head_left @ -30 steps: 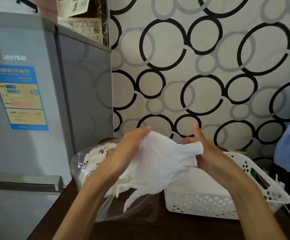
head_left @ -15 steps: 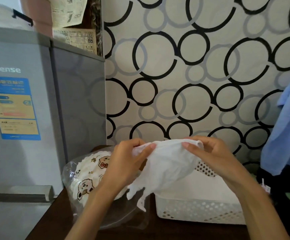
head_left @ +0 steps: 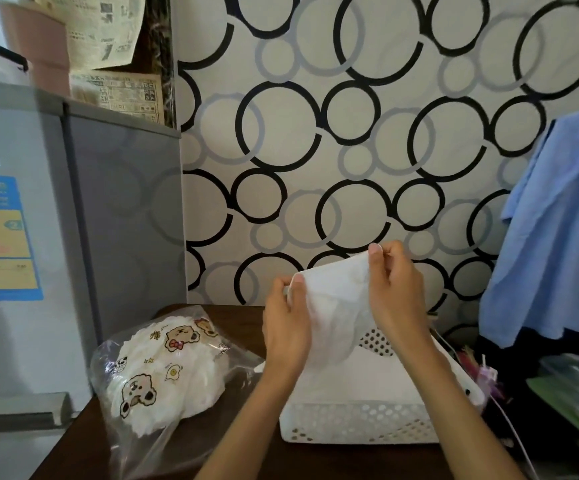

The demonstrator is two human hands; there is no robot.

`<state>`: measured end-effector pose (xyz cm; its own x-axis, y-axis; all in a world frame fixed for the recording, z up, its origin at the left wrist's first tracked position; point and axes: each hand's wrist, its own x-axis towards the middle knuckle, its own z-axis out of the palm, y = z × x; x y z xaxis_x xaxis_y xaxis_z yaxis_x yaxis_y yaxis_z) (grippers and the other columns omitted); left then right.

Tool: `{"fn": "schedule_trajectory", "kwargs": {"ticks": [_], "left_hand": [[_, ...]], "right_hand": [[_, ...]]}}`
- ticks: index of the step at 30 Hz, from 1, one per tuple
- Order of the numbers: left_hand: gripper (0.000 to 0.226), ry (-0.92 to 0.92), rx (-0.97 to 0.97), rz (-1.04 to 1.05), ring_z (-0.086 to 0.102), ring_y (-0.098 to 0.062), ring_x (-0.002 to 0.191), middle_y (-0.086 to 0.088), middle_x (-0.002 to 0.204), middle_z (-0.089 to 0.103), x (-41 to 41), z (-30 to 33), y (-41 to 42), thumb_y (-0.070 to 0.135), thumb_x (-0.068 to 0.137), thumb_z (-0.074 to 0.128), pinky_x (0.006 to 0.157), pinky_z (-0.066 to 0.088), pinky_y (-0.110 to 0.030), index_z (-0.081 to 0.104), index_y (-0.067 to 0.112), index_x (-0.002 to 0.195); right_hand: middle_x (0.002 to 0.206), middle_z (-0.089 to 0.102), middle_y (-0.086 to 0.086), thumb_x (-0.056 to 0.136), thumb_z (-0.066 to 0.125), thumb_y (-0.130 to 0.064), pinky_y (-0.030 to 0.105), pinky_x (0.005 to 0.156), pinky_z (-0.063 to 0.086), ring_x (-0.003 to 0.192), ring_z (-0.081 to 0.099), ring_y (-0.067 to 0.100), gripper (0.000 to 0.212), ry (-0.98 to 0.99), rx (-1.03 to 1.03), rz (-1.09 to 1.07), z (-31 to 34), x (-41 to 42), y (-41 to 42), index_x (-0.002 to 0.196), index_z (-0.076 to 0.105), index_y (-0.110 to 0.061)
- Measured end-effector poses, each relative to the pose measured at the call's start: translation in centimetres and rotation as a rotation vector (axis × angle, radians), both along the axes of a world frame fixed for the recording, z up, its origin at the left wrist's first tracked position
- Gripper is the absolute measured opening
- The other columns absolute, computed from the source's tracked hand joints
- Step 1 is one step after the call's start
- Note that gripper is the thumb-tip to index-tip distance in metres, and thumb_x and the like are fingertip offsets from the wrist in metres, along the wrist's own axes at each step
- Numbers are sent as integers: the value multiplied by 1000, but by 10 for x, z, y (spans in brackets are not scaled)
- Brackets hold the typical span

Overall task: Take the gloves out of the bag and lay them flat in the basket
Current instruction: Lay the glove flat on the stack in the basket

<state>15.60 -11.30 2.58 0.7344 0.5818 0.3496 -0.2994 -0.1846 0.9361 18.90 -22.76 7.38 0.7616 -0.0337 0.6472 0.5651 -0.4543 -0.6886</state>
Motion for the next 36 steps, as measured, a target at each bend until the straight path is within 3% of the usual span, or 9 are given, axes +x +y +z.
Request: {"fn": "schedule_trajectory", "kwargs": {"ticks": [4, 8, 11, 15, 18, 23, 25, 28, 36], "left_hand": [[25, -18, 212, 170, 58, -2, 76, 12, 82, 63, -6, -1, 13, 46, 96, 44, 63, 43, -23, 58, 26, 95], [28, 38, 479, 243, 58, -2, 70, 12, 74, 61, -16, 4, 49, 45, 98, 41, 59, 45, -20, 62, 27, 96], [31, 57, 591, 285, 57, -14, 65, 7, 69, 60, -31, 24, 70, 45, 97, 42, 57, 42, -27, 59, 23, 82], [38, 91, 743, 300, 56, -20, 65, -1, 69, 61, -45, 60, 93, 46, 96, 44, 60, 43, -32, 62, 18, 77], [36, 350, 861, 133, 59, -23, 72, -4, 76, 65, -22, 57, 97, 47, 96, 45, 64, 44, -34, 66, 21, 81], [35, 591, 1114, -143, 56, -17, 71, 3, 70, 58, 42, 4, 64, 45, 95, 49, 57, 34, -26, 59, 19, 74], [27, 567, 1176, -138, 51, -7, 69, 9, 74, 57, 60, -9, 49, 49, 93, 53, 58, 35, -23, 58, 26, 79], [28, 503, 1242, -113, 53, -7, 74, 6, 85, 63, 81, -18, 32, 51, 89, 57, 65, 40, -22, 65, 24, 90], [35, 413, 1449, -101, 62, -15, 88, 5, 96, 68, 106, -31, 8, 57, 86, 58, 72, 45, -27, 64, 24, 95]], "right_hand": [[60, 54, -9, 96, 42, -42, 21, 46, 33, 52, 48, 6, 29, -62, 30, -31, -13, 4, 0, 87, 52, -17], [47, 47, -6, 82, 62, -49, 15, 41, 28, 39, 38, 5, 42, 155, 146, 194, -18, 2, 6, 66, 52, -11], [61, 65, -7, 79, 72, -36, 17, 39, 36, 49, 56, 3, 30, 446, 206, 549, -15, -12, 14, 91, 65, -10], [72, 69, -6, 86, 67, -28, 14, 37, 33, 52, 53, 5, 15, 475, 225, 758, -14, -20, 20, 100, 67, -22], [62, 66, -4, 91, 60, -29, 16, 37, 32, 47, 50, 8, 10, 511, 164, 618, -24, -4, 10, 95, 67, -22], [59, 64, 3, 97, 51, -31, 16, 38, 32, 39, 43, 12, 21, 661, -299, 352, -52, 28, -35, 84, 60, -17], [60, 62, -1, 96, 51, -32, 15, 37, 32, 30, 39, 5, 20, 694, -419, 250, -60, 39, -47, 98, 59, -14], [97, 69, 9, 95, 52, -35, 20, 45, 37, 39, 47, 7, 49, 680, -542, 114, -67, 51, -60, 139, 44, -15], [110, 63, -1, 96, 49, -37, 26, 71, 46, 48, 52, 6, 40, 679, -728, -71, -80, 64, -76, 132, 48, -19]]}}
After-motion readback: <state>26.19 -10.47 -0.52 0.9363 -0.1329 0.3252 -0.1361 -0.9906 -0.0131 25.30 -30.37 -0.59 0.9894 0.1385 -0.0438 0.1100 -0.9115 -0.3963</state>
